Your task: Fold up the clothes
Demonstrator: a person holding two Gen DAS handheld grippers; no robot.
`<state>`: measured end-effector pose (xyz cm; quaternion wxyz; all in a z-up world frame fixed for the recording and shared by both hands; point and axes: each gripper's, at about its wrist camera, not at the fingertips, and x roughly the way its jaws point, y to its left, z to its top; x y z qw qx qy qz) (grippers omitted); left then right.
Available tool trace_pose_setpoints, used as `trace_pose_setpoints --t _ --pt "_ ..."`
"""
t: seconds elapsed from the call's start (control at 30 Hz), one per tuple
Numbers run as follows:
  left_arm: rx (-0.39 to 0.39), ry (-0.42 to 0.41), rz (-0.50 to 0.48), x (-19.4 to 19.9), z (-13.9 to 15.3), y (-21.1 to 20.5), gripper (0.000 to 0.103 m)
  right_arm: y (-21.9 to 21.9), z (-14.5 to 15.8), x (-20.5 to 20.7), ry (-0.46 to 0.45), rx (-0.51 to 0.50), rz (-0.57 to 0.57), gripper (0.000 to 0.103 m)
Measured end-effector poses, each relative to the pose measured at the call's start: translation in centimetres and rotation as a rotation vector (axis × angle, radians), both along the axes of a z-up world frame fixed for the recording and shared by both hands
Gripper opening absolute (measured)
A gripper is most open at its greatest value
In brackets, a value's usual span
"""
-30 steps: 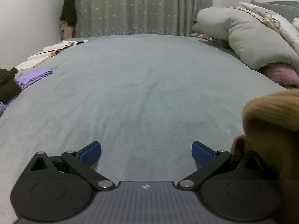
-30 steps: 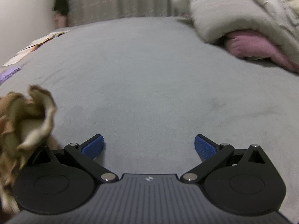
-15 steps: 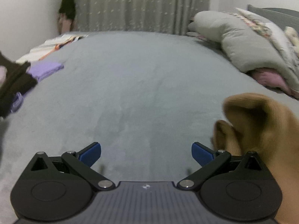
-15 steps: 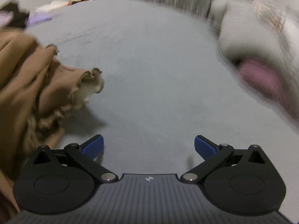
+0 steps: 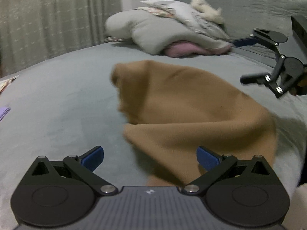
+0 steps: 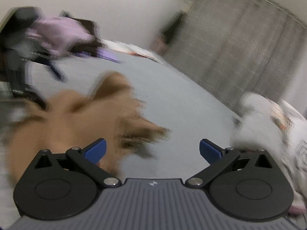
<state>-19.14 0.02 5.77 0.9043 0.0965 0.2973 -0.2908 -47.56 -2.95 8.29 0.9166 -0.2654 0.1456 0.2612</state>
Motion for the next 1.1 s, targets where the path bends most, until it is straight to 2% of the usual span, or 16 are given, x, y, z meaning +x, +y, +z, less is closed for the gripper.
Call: trace_pose_setpoints --t 0.03,0.07,0.1,0.17,0.2,0.27,0.37,0.4,0.5,0.6,0.67,0.77,0.83,0.93,1.0,1.1 --pt "-0.019 0.024 -0.004 0.1 -0.2 -0.2 0.102 1.8 0.0 -2.3 0.027 -0.022 0.047 0.101" --pt "-0.042 0.047 -0.003 0.1 -0.8 -0.5 0.102 3.5 -0.4 -4.7 0.048 -0.057 0.077 0.091" --pt "-0.051 0.049 0.008 0.1 -1.0 -0.8 0.101 5.1 -0.6 -6.8 0.071 -0.091 0.095 0.062" --pt "-0.06 0.041 0.034 0.3 -1.0 -1.3 0.076 8.1 -0.9 -10.3 0.123 -0.161 0.085 0.038" --pt "-0.06 0.042 0.039 0.3 -1.1 -1.7 0.067 9.3 -1.1 -12.4 0.133 -0.186 0.073 0.038" --pt "-0.126 0.118 0.023 1.0 -1.8 -2.0 0.04 10.0 -1.0 -14.7 0.146 -0.187 0.059 0.036" --pt "-0.158 0.138 0.014 1.0 -1.6 -2.1 0.015 11.8 -0.4 -18.4 0.15 -0.171 0.014 0.022" --pt "-0.163 0.129 0.014 0.9 -1.3 -2.1 0.009 12.6 0.4 -20.2 0.125 -0.154 -0.015 0.018" --pt "-0.24 0.043 0.02 0.4 1.8 -1.9 0.008 11.6 3.6 -24.7 0.001 -0.056 -0.122 0.0" --pt "-0.345 0.029 0.026 0.6 3.9 -1.4 0.008 10.5 6.9 -27.4 -0.132 0.114 -0.263 0.0" --pt "-0.391 0.014 0.03 0.7 5.1 -1.3 0.008 10.0 9.4 -25.2 -0.168 0.197 -0.334 0.0" --pt "-0.392 0.001 0.021 0.9 6.2 -2.0 0.008 7.5 12.6 -24.2 -0.072 0.255 -0.317 0.009" --pt "-0.409 0.024 0.018 1.5 6.6 -2.4 0.008 8.8 13.8 -26.8 0.052 0.201 -0.17 0.022" --pt "-0.482 0.083 0.032 3.3 7.3 -1.8 0.007 12.9 13.8 -34.3 0.013 -0.025 -0.012 0.046" --pt "-0.536 0.112 0.05 4.4 7.8 -1.0 0.007 17.4 12.7 -41.3 0.002 -0.127 0.071 0.081" --pt "-0.557 0.1 0.061 4.7 8.0 -0.7 0.007 21.4 11.4 -45.1 -0.018 -0.282 0.145 0.092"
